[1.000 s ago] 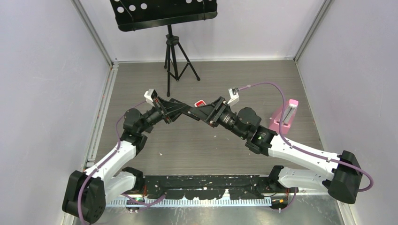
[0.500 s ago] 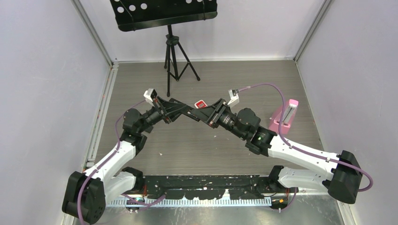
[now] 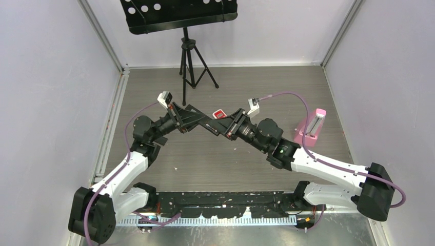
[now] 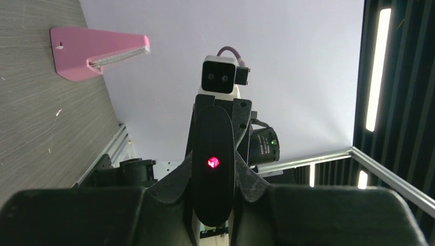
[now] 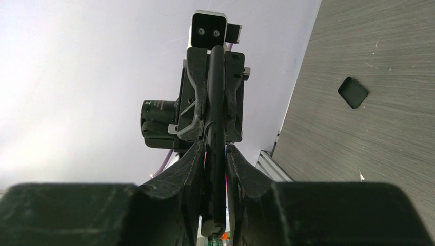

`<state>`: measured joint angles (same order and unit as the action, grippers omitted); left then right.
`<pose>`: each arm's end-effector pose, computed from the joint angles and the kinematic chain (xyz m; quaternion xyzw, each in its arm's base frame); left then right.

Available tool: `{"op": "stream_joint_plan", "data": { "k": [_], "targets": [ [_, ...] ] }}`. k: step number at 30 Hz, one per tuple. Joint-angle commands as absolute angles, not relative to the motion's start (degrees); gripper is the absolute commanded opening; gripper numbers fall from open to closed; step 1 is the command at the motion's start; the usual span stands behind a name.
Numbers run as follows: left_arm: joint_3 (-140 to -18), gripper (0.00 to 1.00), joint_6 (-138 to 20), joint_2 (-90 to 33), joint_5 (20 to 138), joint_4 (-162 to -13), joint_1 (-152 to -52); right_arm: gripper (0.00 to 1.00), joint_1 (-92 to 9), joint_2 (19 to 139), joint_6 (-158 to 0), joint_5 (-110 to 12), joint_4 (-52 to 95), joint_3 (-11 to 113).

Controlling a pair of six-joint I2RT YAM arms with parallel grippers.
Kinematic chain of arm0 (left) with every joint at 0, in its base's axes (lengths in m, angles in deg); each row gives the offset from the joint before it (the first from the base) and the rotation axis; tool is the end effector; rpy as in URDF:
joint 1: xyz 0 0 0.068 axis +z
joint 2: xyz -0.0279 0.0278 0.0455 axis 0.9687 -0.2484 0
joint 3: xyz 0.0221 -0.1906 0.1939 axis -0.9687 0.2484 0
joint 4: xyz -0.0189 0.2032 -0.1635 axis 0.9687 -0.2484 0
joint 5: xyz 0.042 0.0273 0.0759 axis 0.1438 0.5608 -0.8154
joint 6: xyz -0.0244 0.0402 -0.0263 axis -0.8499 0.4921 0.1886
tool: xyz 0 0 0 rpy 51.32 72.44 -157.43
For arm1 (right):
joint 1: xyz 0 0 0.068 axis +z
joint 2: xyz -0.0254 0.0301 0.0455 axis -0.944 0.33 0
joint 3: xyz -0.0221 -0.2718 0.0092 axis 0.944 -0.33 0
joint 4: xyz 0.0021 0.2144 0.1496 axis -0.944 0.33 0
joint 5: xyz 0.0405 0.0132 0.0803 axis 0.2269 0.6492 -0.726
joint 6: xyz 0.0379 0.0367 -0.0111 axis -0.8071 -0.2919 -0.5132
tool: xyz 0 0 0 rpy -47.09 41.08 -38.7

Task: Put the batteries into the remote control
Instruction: Load the battery into the remote control, then move the battery cover to the center of the board.

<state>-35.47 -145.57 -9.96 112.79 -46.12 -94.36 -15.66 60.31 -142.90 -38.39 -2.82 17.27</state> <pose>0.1989 -0.0925 0.2963 -0.1451 0.6196 -0.7440 0.2038 0.1489 0.2097 0.3242 0.1139 0.6775 0.6373 0.3492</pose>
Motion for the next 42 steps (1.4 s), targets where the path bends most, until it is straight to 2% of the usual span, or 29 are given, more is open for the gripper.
{"op": "stream_joint_plan", "data": {
  "k": [1,4,7,9,12,15,19,24,26,28,31,33,35,37,39,42],
  "targets": [
    [-38.3,0.00,-142.4,-8.3,117.3,-43.6,-94.9,0.26,-15.4,61.8,-144.3,-37.3,-3.5,19.9],
    [-38.4,0.00,-141.7,-7.7,117.2,-42.7,-94.9,0.23,-15.4,62.6,-145.3,-37.2,-2.3,20.2],
    [-38.5,0.00,-140.0,-6.7,116.6,-44.4,-94.9,0.25,-15.4,62.7,-145.4,-37.4,-2.8,19.9],
    [-38.7,0.00,-137.5,-5.9,116.2,-47.6,-94.9,0.35,-15.4,62.0,-144.9,-37.4,-4.0,19.2],
    [-38.7,0.00,-133.7,-4.9,115.7,-52.2,-94.8,0.58,-15.7,59.8,-143.0,-38.3,-5.6,18.3],
    [-38.6,0.00,-130.9,-4.4,115.8,-55.1,-94.4,0.69,-16.2,56.6,-141.0,-40.7,-8.3,17.1],
    [-38.3,0.00,-130.4,-4.8,116.5,-54.8,-93.3,0.70,-16.7,53.3,-137.7,-46.5,-10.4,15.8],
    [-39.1,0.00,-129.8,-5.1,117.3,-55.6,-92.4,0.70,-16.9,51.2,-131.4,-47.0,1.3,17.3],
    [-40.0,0.00,-127.4,-4.4,117.6,-60.1,-91.2,0.70,-17.1,50.7,-127.8,-44.5,8.9,19.5],
    [-42.1,0.00,-120.7,-2.0,117.1,-71.8,-89.0,0.70,-17.3,50.5,-124.8,-38.8,16.8,22.2],
    [-48.1,0.00,-105.4,2.1,109.8,-98.7,-85.1,0.70,-18.8,52.9,-122.4,-32.7,25.6,26.6],
    [-52.7,0.00,-95.5,3.8,100.6,-113.5,-83.4,0.71,-21.4,56.7,-121.8,-34.2,27.3,28.6],
    [-57.3,0.00,-88.5,4.9,89.2,-123.8,-82.9,0.82,-23.4,62.1,-120.9,-37.7,27.7,31.0],
    [-59.9,0.00,-85.4,6.0,78.6,-130.3,-82.9,0.83,-24.0,68.6,-119.4,-39.4,29.1,35.0],
    [-61.8,0.00,-83.6,7.6,71.1,-133.1,-82.9,0.80,-23.5,76.4,-118.5,-40.5,29.8,39.6],
    [-64.9,0.00,-82.0,9.5,61.5,-136.1,-82.9,0.63,-21.1,89.9,-117.9,-40.2,29.9,48.5]
  ]
}}
